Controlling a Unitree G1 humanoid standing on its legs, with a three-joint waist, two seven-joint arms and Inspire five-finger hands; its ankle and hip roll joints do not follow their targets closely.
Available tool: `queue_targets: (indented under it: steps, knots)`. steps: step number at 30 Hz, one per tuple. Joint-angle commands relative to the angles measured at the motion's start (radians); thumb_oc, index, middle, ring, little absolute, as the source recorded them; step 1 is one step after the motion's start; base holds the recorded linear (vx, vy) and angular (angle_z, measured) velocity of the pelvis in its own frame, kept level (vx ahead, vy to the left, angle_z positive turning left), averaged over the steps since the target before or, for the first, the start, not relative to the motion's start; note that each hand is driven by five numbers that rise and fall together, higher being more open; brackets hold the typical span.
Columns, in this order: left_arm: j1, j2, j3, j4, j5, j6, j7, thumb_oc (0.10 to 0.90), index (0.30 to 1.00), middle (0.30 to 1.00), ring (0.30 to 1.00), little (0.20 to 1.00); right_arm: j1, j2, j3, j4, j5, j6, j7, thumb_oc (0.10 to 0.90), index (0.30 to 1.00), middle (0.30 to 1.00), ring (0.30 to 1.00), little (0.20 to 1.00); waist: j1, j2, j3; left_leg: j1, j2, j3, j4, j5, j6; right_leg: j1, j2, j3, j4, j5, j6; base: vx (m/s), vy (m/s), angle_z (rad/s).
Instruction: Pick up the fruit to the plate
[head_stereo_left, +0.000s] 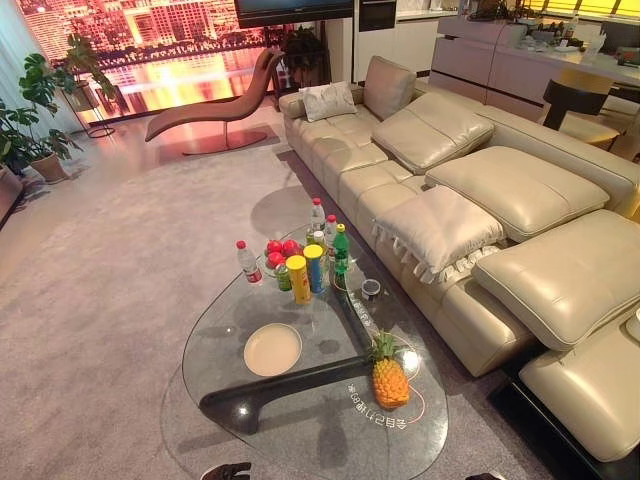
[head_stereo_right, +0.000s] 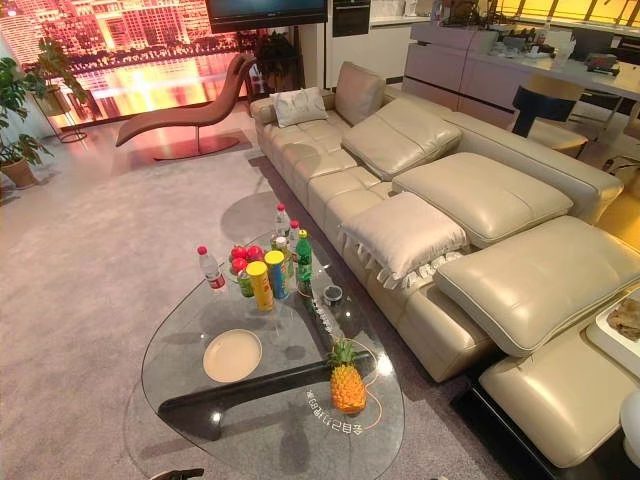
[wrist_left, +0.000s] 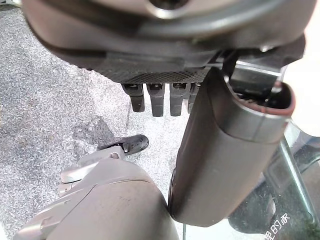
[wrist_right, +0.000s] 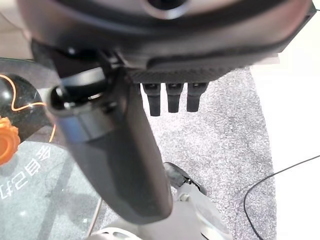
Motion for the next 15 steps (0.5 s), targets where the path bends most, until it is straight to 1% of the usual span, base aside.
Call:
queue_targets:
  steps: [1,4,6,15]
  knots:
    - [-0.094,0.007,0.011,0.062,0.024,-0.01,0.013,0.8,0.9,0.9,0.9,0.9,-0.115,-0.008,0.006,0.077,-0.011,0.005,-0.034,0.8,0.9,0.9,0.9,0.9,0.024,-0.005,0.052,0.051,0.031,0.031,0.006,-0.085,-0.017,-0.013,-0.024,-0.028,0.005,0.013,0.021,0.0,0.0,0.0]
    - [-0.098,0.009,0.007,0.057,0.015,-0.031,0.004,0.8,0.9,0.9,0.9,0.9,-0.118,-0.009,0.008,0.077,-0.005,0.003,-0.031,0.8,0.9,0.9,0.9,0.9,0.024,-0.005,0.052,0.054,0.032,0.033,0.006,-0.085,-0.017,-0.012,-0.024,-0.027,0.005,0.013,0.022,0.0,0.0,0.0]
    - [-0.096,0.008,0.007,0.055,0.013,-0.034,0.003,0.8,0.9,0.9,0.9,0.9,-0.117,-0.009,0.007,0.075,-0.009,0.002,-0.03,0.8,0.9,0.9,0.9,0.9,0.023,-0.005,0.052,0.054,0.033,0.034,0.006,-0.085,-0.017,-0.013,-0.024,-0.026,0.005,0.013,0.022,0.0,0.0,0.0]
    - [-0.09,0.009,0.012,0.059,0.026,-0.021,0.022,0.8,0.9,0.9,0.9,0.9,-0.11,-0.009,0.005,0.072,-0.005,0.001,-0.028,0.8,0.9,0.9,0.9,0.9,0.021,-0.005,0.051,0.055,0.033,0.035,0.006,-0.085,-0.018,-0.011,-0.024,-0.026,0.005,0.014,0.022,0.0,0.0,0.0]
